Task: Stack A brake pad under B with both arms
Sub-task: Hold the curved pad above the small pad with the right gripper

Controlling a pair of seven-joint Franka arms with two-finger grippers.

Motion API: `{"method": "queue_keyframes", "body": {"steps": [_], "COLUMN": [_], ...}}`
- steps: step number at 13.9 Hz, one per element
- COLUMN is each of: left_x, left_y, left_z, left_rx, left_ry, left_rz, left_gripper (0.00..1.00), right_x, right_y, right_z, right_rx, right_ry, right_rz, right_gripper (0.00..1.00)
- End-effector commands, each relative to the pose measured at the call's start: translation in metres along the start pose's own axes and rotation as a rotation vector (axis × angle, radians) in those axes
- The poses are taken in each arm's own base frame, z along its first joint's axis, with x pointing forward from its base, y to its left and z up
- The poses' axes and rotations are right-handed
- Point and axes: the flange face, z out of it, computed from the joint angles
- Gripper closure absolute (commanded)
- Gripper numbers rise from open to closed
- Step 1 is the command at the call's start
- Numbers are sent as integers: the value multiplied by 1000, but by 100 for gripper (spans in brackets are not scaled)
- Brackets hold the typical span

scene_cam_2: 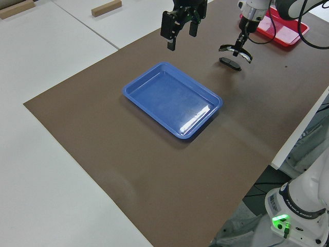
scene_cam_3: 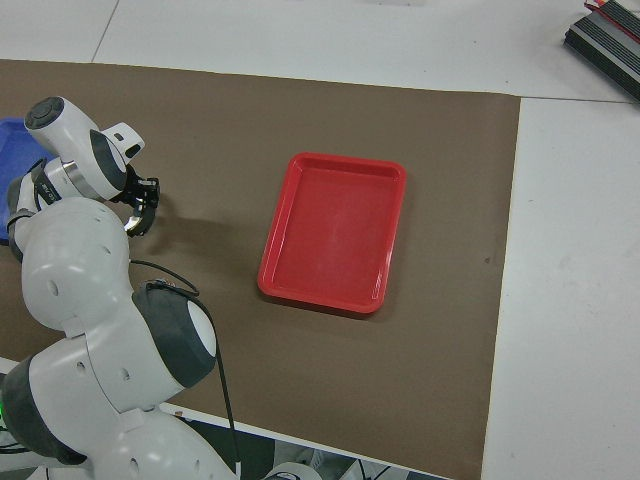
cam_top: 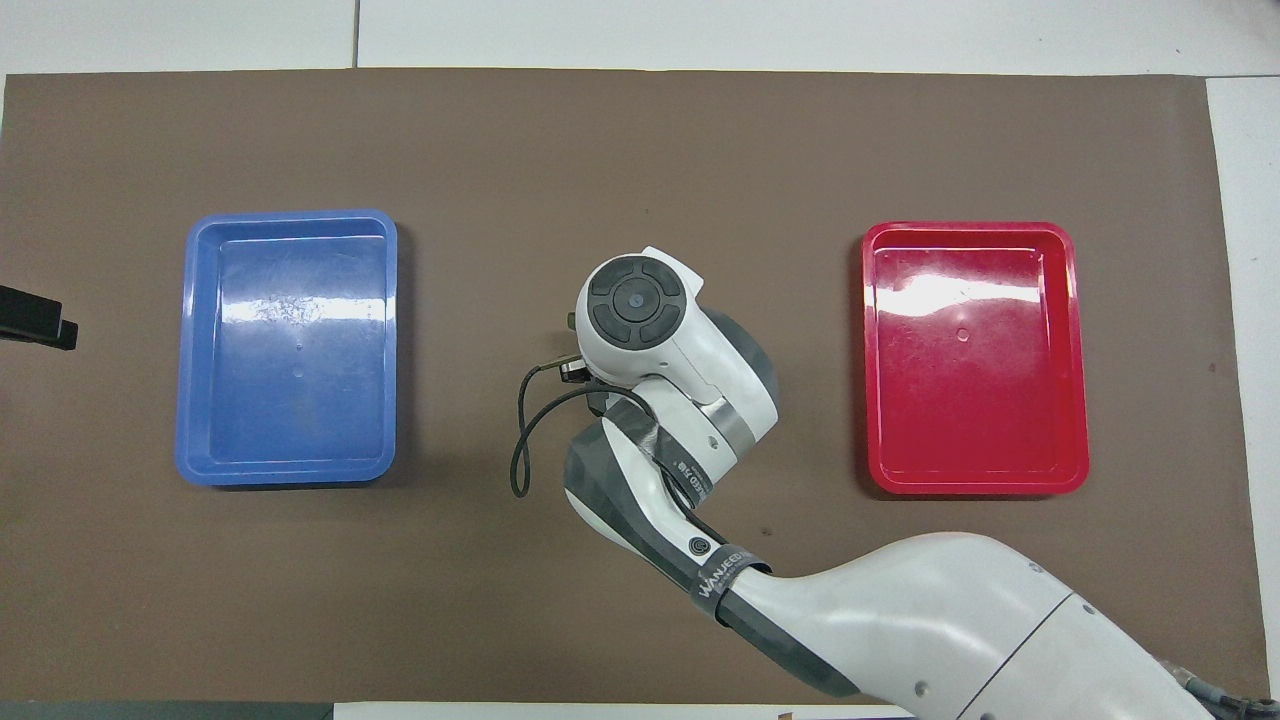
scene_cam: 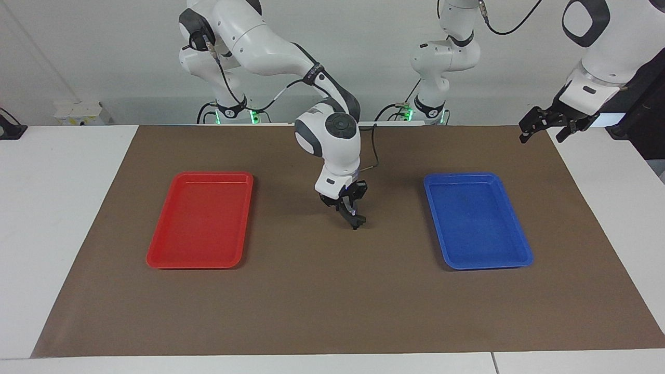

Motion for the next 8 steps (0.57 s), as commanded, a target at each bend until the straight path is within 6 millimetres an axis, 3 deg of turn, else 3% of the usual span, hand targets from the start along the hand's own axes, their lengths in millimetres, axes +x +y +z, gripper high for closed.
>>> {"method": "queue_keyframes", "body": {"steps": [1, 4, 8], "left_x": [9, 7, 7], "left_y": [-2, 4, 9], "left_z": [7, 14, 16], "left_rx": [3, -5, -40], "left_ry": [-32, -37, -17], "left_rz": [14, 17, -36], "left_gripper": [0, 0, 0], "right_x": [3, 4, 4], "right_y": [-3, -2, -4], "right_z": [12, 25, 27], "right_rx": [2, -21, -31], "right_ry": [31, 42, 46], "right_rz": [45, 98, 104], "right_gripper": [100, 100, 100]}}
